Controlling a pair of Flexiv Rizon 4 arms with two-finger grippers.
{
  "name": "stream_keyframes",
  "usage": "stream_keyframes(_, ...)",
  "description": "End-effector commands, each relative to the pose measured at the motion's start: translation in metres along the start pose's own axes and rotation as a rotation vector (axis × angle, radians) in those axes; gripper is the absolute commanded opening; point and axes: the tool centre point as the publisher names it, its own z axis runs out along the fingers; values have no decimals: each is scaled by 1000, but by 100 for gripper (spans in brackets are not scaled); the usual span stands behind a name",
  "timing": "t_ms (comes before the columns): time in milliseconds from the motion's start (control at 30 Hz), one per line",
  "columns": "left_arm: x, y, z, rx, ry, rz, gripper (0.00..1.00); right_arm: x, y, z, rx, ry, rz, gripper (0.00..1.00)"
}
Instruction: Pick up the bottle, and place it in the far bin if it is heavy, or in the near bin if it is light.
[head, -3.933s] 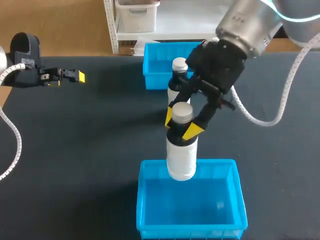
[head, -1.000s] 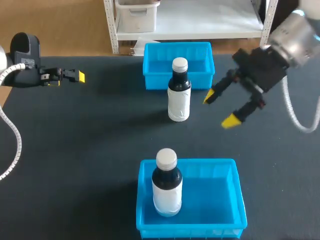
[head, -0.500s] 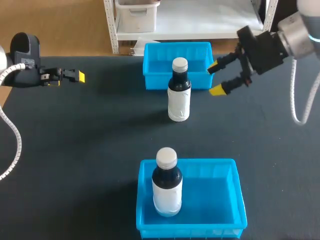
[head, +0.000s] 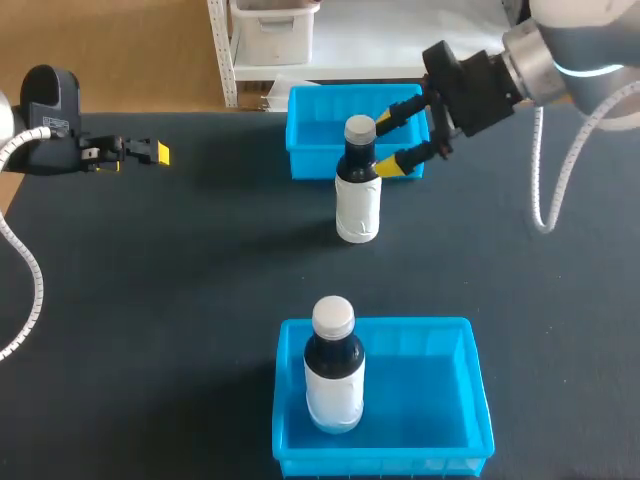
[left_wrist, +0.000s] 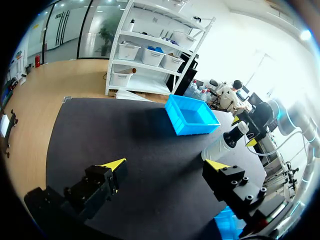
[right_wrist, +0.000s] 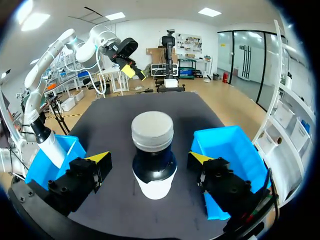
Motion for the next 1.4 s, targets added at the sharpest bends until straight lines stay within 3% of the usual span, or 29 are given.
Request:
stream_keyframes(33, 0, 0, 0, 0, 0, 0, 100, -4, -7, 7, -10, -11, -1, 100)
stream_keyframes(433, 0, 0, 0, 0, 0, 0, 100, -7, -12, 25, -33, -29, 0, 100)
stream_keyframes(467, 0, 0, 0, 0, 0, 0, 100, -8, -13, 25, -33, -30, 0, 91)
stream_keyframes(533, 0, 0, 0, 0, 0, 0, 100, -8, -14, 26, -34, -33, -1, 55)
stream_keyframes(667, 0, 0, 0, 0, 0, 0, 100, -8, -15, 26, -35, -35, -4, 35)
stream_keyframes(767, 0, 0, 0, 0, 0, 0, 100, -8, -15, 26, -36, -35, -4, 0)
stream_keyframes(933, 0, 0, 0, 0, 0, 0, 100, -6, -11, 13, -21, -28, -5, 0)
stream_keyframes(1400, 0, 0, 0, 0, 0, 0, 100, 12, 14, -83, 132, 47, 20, 0)
